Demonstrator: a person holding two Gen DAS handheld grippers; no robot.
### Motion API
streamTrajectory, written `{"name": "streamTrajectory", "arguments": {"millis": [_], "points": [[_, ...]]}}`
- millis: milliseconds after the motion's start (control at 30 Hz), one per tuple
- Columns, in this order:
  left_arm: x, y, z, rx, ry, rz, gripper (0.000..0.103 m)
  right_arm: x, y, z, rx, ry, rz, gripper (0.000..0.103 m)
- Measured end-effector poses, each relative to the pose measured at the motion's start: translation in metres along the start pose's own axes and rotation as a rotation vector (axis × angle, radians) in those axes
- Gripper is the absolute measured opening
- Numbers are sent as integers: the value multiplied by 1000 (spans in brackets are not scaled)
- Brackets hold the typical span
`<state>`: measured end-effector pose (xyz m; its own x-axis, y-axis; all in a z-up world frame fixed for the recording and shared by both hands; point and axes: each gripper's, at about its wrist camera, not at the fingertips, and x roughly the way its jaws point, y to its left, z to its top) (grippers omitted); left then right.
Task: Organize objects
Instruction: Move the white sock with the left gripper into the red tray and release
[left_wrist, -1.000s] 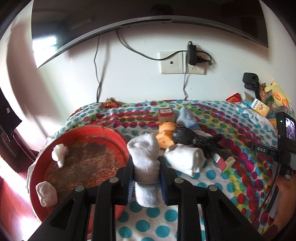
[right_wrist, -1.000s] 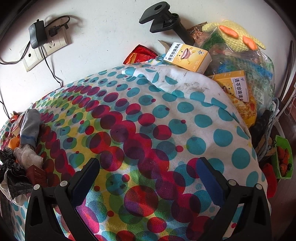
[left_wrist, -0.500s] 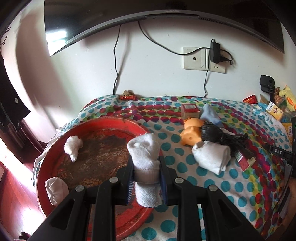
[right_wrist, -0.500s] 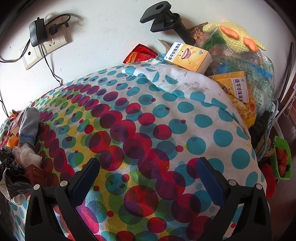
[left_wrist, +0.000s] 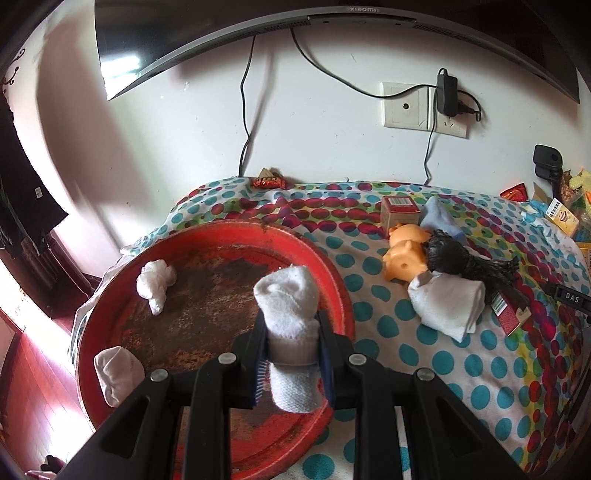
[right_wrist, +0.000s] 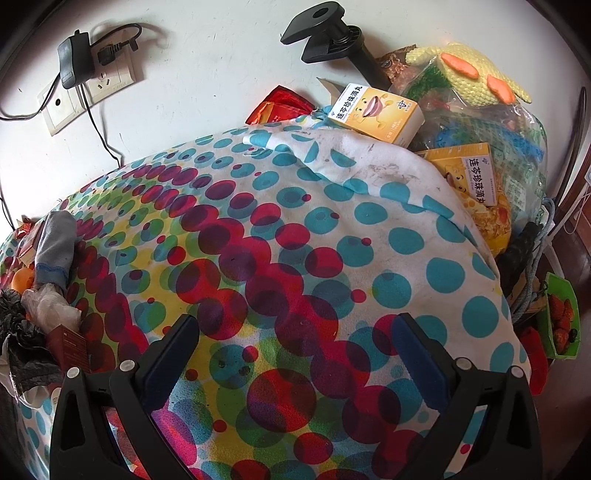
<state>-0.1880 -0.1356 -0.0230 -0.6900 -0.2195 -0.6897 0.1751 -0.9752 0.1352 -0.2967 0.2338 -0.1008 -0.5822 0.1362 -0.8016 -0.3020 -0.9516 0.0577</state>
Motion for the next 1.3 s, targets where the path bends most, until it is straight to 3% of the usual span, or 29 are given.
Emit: {"name": "streamTrajectory", "arguments": {"millis": [633, 1100, 1300], "points": [[26, 34, -8, -38, 64, 54, 24, 0, 1, 0, 0, 1, -3, 103], [61, 113, -27, -156, 169, 87, 24, 0, 1, -1, -1, 2, -6, 103], [72, 125, -28, -179, 195, 72, 24, 0, 0, -1, -2, 3, -6, 103]]}}
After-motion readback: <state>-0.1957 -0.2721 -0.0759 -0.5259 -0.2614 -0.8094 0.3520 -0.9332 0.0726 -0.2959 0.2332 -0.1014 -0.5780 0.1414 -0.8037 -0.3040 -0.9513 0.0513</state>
